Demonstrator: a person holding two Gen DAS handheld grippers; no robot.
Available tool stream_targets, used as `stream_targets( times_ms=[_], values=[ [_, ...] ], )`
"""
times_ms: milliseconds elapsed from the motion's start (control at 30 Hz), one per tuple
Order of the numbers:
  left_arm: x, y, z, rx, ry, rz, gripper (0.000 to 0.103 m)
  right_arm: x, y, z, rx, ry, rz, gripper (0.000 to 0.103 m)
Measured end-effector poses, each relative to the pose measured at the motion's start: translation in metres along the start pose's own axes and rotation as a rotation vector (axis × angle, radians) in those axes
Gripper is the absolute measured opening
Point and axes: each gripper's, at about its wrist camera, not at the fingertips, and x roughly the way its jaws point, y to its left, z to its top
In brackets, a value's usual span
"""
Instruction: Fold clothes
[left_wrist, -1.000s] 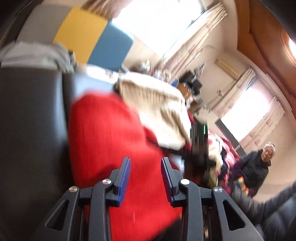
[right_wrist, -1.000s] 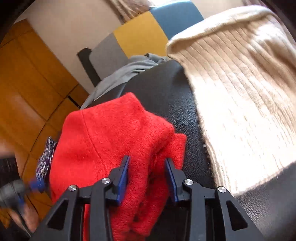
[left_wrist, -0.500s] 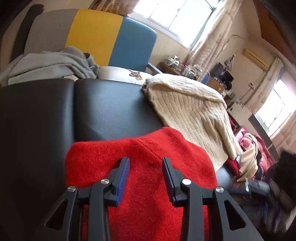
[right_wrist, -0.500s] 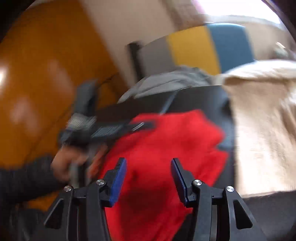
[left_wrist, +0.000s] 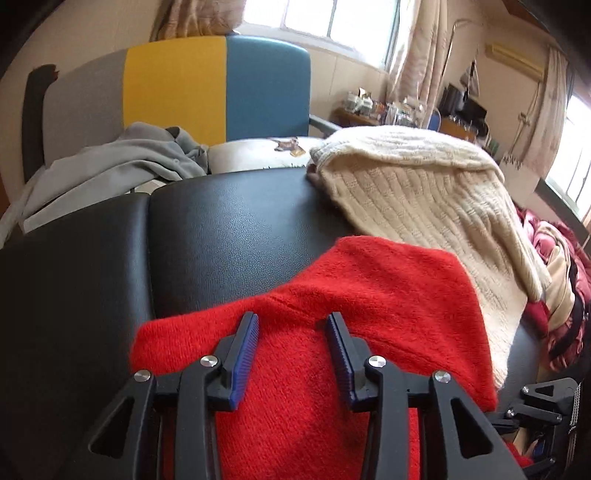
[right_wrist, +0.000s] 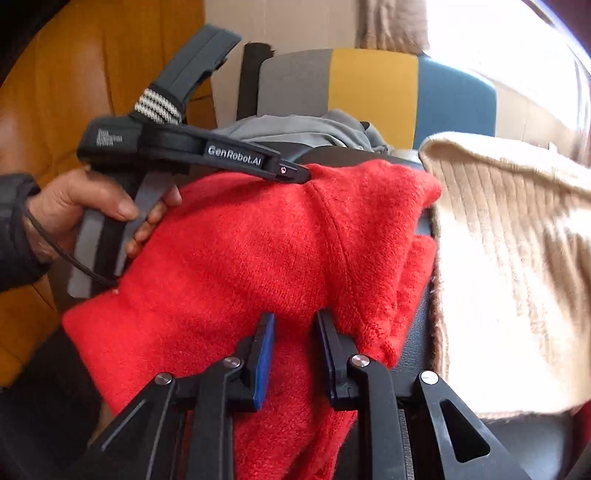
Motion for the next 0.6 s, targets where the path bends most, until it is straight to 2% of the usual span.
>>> stream_targets(
  times_ms=[67, 133, 167, 267, 367, 400, 500, 567, 600],
  values=[
    [-0.020, 0.001, 0.000, -0.010, -0.022, -0.008, 0.040, -0.006, -0.006, 0.002, 0.076, 0.011, 0.065, 0.028],
    [-0.047, 0.001, -0.009, -0.017, -0.069, -0.029, 0.039, -0.015, -0.014, 0.008, 0.163, 0.018, 0.140, 0.039],
    [-0.059, 0.002, -0.015, -0.017, -0.086, -0.042, 0.039, -0.018, -0.018, 0.013, 0.199, 0.017, 0.158, 0.039],
    [-0.094, 0.001, -0.051, 0.020, -0.130, -0.049, 0.039, -0.039, -0.031, 0.034, 0.271, -0.039, 0.168, 0.039],
    [-0.113, -0.008, -0.089, 0.069, -0.127, -0.073, 0.039, -0.047, -0.040, 0.069, 0.335, -0.107, 0.216, 0.054],
    [-0.116, -0.013, -0.099, 0.086, -0.122, -0.091, 0.039, -0.043, -0.039, 0.082, 0.347, -0.120, 0.245, 0.061],
    [-0.121, -0.030, -0.128, 0.130, -0.097, -0.146, 0.039, 0.004, -0.032, 0.122, 0.348, -0.089, 0.303, 0.063],
    [-0.106, -0.038, -0.142, 0.124, -0.027, -0.189, 0.039, 0.038, -0.026, 0.135, 0.354, -0.026, 0.284, 0.063],
    [-0.098, -0.042, -0.149, 0.118, 0.012, -0.212, 0.040, 0.057, -0.023, 0.136, 0.347, 0.017, 0.240, 0.062]
  ],
)
